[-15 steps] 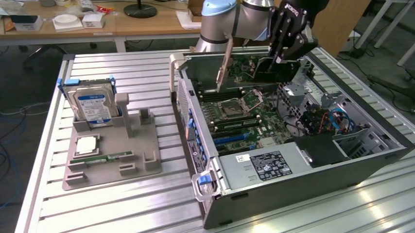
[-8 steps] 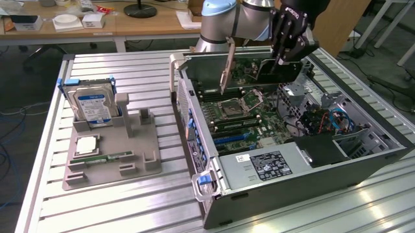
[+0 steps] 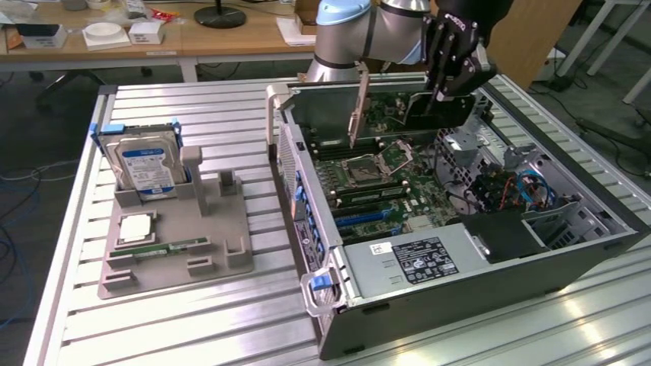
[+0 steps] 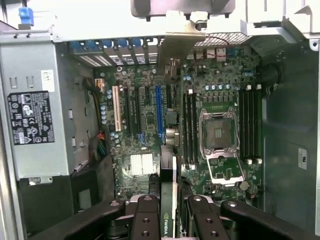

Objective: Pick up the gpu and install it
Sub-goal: 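Insert the gpu into the slot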

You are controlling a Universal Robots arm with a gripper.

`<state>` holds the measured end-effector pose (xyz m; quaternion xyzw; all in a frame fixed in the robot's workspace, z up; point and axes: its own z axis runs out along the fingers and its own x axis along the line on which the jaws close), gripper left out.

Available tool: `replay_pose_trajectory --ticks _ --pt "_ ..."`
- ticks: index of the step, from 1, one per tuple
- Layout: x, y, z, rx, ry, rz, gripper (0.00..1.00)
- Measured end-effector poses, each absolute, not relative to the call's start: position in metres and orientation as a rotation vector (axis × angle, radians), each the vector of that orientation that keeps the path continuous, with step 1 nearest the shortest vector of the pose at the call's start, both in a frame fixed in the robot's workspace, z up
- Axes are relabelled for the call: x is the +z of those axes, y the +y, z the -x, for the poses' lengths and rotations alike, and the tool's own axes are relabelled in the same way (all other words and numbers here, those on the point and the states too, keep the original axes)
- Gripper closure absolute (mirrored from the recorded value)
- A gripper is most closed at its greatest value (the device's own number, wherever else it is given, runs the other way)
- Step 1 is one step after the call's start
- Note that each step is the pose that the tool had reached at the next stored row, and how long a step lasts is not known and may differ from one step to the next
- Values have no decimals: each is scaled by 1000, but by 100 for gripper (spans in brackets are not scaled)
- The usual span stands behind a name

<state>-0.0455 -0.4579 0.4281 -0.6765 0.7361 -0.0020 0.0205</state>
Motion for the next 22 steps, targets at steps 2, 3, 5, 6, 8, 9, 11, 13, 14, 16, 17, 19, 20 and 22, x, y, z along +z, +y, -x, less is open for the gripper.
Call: replay_pose_trajectory --ticks 2,3,5,6,8,9,11,13,14,16,17,19,20,22 --pt "426 -454 46 -6 2283 2098 74" --pt "425 -453 46 -6 2283 2098 74" --pt "422 -453 45 -5 2279 2102 74" --pt "421 -453 46 -4 2266 2116 74" --pt "421 -453 45 -3 2242 2141 74" --pt "421 -453 45 -3 2235 2149 74" --pt "421 -453 45 -2 2226 2157 74" --pt "421 -453 45 -2 2221 2162 74" --pt "420 -453 45 -1 2218 2165 74" --pt "420 -453 45 -1 2212 2171 74" --pt "420 -453 45 0 2209 2173 74" --pt "419 -453 45 0 2203 2179 74" --pt "419 -453 45 0 2201 2182 74" --pt "419 -453 45 0 2196 2187 74"
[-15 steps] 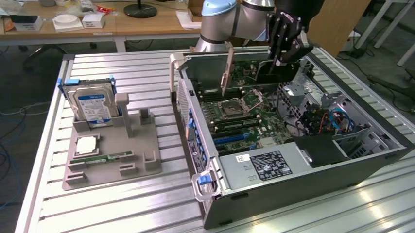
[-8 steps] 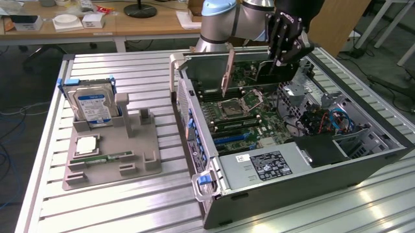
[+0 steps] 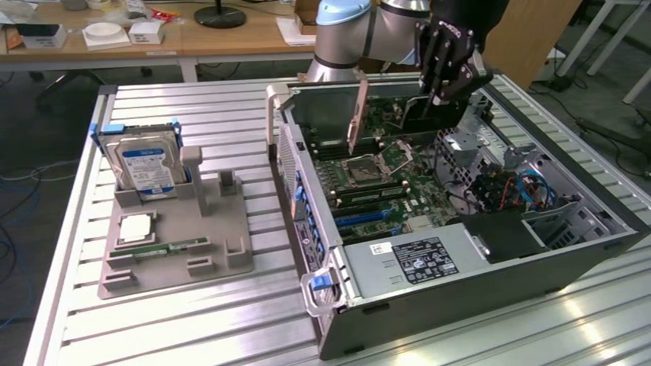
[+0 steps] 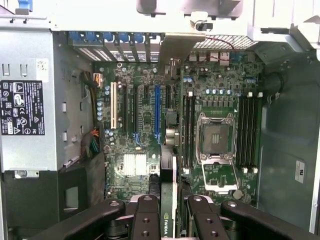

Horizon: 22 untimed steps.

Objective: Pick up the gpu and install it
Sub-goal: 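Insert the gpu into the slot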

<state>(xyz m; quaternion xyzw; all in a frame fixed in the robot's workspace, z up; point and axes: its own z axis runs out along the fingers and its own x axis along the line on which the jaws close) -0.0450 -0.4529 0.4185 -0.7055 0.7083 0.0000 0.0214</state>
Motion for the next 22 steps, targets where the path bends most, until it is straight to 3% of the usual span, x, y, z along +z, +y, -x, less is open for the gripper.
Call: replay_pose_trajectory --ticks 22 --pt "407 -453 45 -1 2167 2213 74"
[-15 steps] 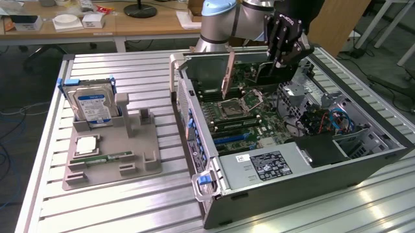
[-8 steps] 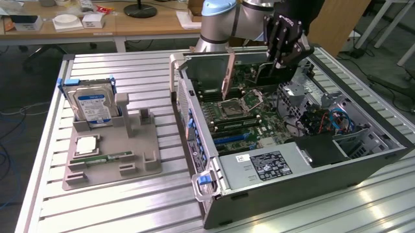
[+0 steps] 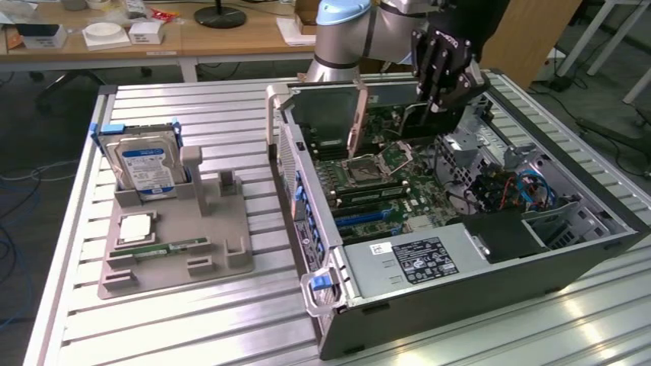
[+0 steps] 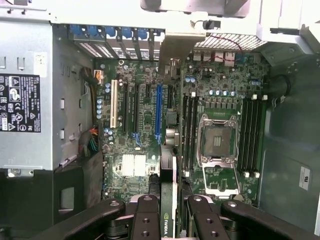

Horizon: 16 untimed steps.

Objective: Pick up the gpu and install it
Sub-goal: 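Insert the gpu into the slot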

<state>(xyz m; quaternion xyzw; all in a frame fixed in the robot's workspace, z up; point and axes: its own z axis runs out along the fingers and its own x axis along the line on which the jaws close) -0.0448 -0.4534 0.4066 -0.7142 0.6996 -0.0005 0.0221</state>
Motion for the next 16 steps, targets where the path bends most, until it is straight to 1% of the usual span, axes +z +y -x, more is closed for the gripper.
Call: replay_pose_trajectory --ticks 16 --pt "380 -453 45 -7 2241 2139 74"
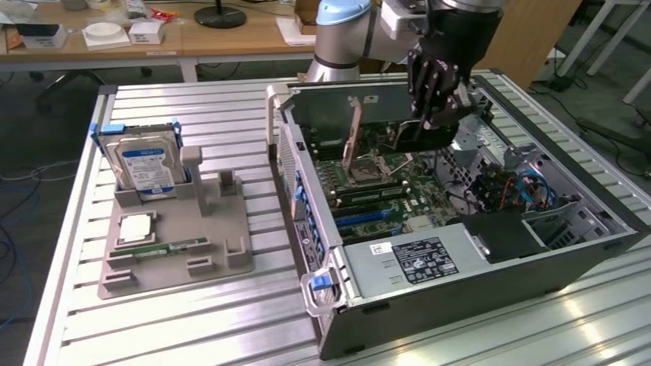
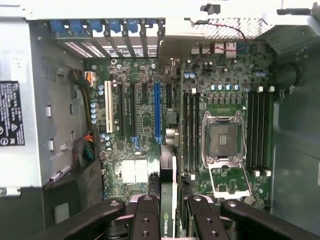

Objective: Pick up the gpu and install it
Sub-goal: 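Insert the gpu into the slot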

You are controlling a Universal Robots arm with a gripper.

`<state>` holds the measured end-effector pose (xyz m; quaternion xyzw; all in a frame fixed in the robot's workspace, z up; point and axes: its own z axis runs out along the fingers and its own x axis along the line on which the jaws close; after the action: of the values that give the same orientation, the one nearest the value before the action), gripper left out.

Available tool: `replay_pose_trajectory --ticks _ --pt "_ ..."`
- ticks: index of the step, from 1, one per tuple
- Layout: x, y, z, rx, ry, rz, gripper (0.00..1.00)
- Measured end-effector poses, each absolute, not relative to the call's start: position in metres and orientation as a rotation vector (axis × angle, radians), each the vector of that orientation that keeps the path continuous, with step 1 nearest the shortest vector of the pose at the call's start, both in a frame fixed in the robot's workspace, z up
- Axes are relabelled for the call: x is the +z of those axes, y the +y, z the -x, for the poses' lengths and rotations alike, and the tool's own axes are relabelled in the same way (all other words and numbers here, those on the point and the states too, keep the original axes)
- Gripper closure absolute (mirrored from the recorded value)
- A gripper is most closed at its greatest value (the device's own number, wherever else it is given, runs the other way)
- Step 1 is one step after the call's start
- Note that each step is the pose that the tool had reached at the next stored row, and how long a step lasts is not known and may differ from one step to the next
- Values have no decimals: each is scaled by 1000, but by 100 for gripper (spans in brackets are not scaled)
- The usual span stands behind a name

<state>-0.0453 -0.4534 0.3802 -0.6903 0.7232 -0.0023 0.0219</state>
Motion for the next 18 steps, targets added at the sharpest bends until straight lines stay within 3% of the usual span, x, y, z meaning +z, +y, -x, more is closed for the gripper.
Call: replay_pose_trajectory --ticks 18 --pt "357 -457 67 -11 2243 2143 74"
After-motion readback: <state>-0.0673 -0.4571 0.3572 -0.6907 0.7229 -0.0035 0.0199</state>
